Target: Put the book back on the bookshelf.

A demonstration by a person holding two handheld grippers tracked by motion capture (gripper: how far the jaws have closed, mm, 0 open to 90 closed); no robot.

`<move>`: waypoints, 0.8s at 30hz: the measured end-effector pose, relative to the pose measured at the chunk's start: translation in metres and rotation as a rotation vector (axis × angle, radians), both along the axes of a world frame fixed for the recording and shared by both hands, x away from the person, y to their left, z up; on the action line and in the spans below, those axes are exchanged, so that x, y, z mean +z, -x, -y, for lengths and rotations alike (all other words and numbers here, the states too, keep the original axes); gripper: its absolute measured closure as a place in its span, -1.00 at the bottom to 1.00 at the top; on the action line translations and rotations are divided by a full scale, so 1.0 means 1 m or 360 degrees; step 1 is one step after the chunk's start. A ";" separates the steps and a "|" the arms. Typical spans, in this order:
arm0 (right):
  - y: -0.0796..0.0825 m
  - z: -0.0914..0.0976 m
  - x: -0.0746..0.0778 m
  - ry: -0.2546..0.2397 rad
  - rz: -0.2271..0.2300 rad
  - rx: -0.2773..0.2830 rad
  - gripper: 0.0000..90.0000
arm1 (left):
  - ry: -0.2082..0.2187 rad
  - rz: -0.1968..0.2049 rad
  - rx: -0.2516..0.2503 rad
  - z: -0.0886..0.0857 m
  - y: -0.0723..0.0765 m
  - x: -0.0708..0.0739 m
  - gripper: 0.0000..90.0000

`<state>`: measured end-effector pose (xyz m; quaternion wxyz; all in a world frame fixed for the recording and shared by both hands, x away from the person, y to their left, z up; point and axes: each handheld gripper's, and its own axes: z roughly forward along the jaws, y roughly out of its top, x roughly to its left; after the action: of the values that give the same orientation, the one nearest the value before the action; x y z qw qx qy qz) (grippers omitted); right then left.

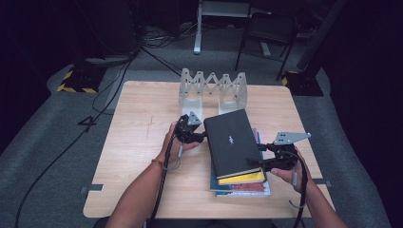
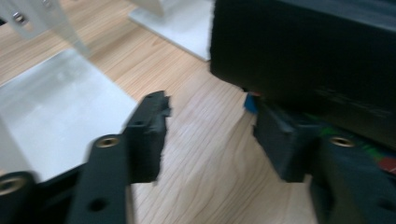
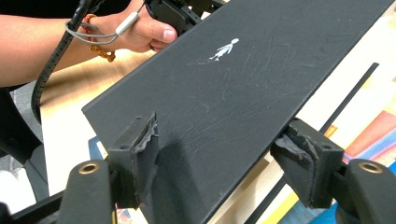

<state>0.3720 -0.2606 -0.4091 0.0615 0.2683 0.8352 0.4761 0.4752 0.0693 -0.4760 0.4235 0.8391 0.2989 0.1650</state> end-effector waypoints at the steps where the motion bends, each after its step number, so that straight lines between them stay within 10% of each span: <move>1: 0.001 0.001 0.000 -0.0007 0.0018 0.0007 -0.24 | 0.0023 -0.0005 -0.0010 0.000 0.000 0.000 0.19; 10: 0.014 0.002 0.008 -0.0007 0.0217 0.0078 -0.16 | 0.0243 0.0002 -0.0053 0.003 0.007 0.012 0.73; 24: 0.029 0.003 0.024 -0.0041 0.0419 0.0170 0.22 | 0.0413 0.0086 -0.0103 -0.003 0.010 0.048 0.83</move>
<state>0.3431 -0.2641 -0.3854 0.1417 0.1595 0.8267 0.5206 0.4651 0.0723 -0.4284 0.5415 0.7817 0.2790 0.1338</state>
